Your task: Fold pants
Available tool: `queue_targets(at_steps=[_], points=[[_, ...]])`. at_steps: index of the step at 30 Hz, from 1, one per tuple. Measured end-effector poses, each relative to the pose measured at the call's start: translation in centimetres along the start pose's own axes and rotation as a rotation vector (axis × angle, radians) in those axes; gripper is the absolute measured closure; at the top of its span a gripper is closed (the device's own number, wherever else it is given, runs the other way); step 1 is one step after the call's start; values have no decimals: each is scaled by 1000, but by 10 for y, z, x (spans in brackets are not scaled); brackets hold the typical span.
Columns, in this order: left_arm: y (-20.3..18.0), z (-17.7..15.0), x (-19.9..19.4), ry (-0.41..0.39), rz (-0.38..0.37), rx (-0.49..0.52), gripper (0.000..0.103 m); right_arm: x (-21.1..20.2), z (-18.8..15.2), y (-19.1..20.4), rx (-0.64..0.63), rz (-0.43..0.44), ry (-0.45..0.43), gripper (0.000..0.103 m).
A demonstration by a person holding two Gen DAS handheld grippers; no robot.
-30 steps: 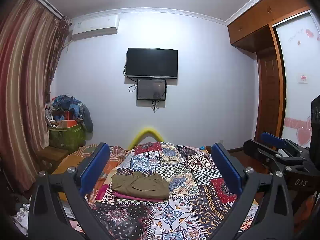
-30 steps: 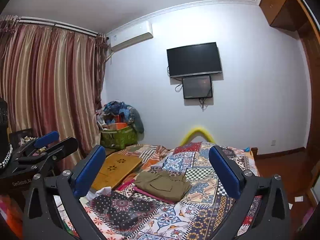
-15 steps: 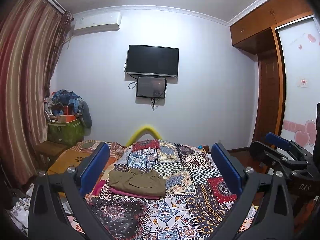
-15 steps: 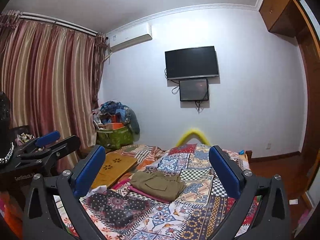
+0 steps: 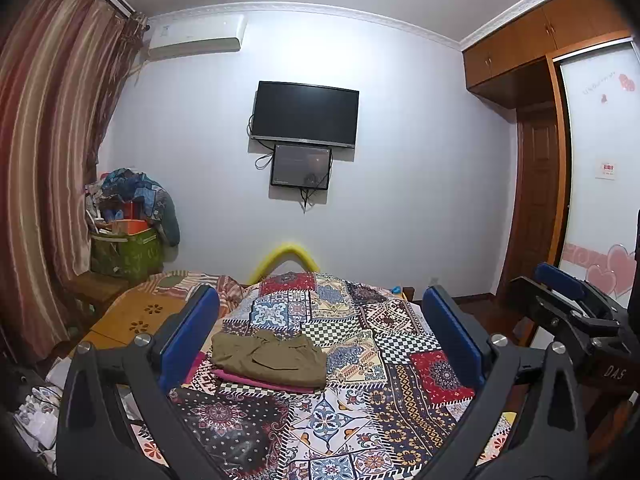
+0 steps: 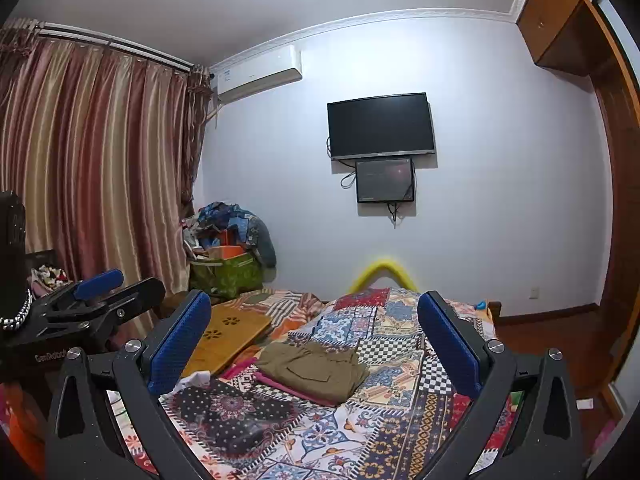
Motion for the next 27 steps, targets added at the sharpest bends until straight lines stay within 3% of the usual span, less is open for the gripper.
queue_targets(at_steps=[27], points=[[-6,-7,1,13,-29,23,0,0,3,-2,11,-13,2,0]])
Point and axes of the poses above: each gripper's, at about its wrist camera, not at the fingertips, and x roughly the way its jaws point, y to its left, z to its top, the point moved 1 cm from there along x, roughly the way its jaws point, and after that the axes turned 15 degrees about z, right-handed, at the moved point
